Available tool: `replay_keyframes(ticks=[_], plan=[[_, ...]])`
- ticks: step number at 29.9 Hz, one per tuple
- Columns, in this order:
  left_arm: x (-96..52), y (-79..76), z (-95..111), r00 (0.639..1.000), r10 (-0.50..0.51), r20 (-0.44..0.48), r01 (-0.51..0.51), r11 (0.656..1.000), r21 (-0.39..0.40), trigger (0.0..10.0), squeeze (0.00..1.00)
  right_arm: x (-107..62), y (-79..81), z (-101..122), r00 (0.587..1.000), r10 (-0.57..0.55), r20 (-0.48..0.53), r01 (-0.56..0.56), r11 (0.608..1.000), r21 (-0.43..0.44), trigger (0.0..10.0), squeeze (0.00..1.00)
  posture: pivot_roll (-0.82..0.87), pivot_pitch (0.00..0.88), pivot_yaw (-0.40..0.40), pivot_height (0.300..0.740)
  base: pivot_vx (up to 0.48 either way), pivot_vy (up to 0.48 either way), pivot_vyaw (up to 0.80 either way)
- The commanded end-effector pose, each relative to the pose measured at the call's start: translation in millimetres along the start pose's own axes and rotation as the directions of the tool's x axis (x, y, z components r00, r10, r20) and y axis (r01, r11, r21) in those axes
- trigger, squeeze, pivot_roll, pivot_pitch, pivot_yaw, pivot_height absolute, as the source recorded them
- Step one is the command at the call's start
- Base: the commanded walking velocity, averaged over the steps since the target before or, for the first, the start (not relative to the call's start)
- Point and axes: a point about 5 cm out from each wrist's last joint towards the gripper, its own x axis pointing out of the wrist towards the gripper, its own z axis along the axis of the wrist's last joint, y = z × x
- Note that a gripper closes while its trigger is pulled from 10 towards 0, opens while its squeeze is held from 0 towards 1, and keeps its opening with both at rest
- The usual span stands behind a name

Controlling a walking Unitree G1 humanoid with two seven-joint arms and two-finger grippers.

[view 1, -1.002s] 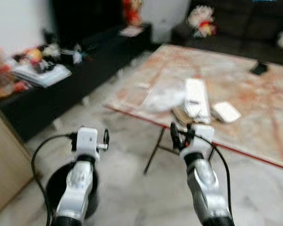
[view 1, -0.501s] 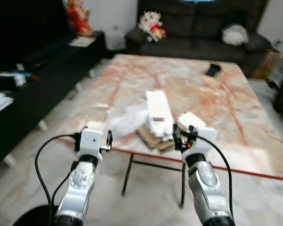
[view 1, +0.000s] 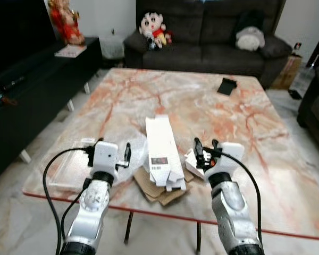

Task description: Picking trash to rubbish bin

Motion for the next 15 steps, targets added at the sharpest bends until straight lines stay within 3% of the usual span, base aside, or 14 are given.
replay_keyframes(ticks=[1, 15], plan=[[-0.3, -6.1, 5.2, 0.999, -0.024, 0.024, 0.024, 1.0, -0.017, 10.0, 0.0, -2.1, -6.7, 3.1, 1.0, -0.022, 0.016, 0.022, 1.0, 0.004, 10.0, 0.0, 0.15, 0.006, -0.022, 0.74, 0.0, 0.0, 0.0], [-2.1, -9.3, 5.8, 0.999, -0.042, 0.019, 0.042, 0.999, -0.022, 10.0, 0.0, -8.3, -10.1, -0.2, 1.0, -0.004, -0.004, 0.004, 1.0, -0.016, 10.0, 0.0, 0.15, 0.018, -0.03, 0.74, 0.0, 0.0, 0.0]])
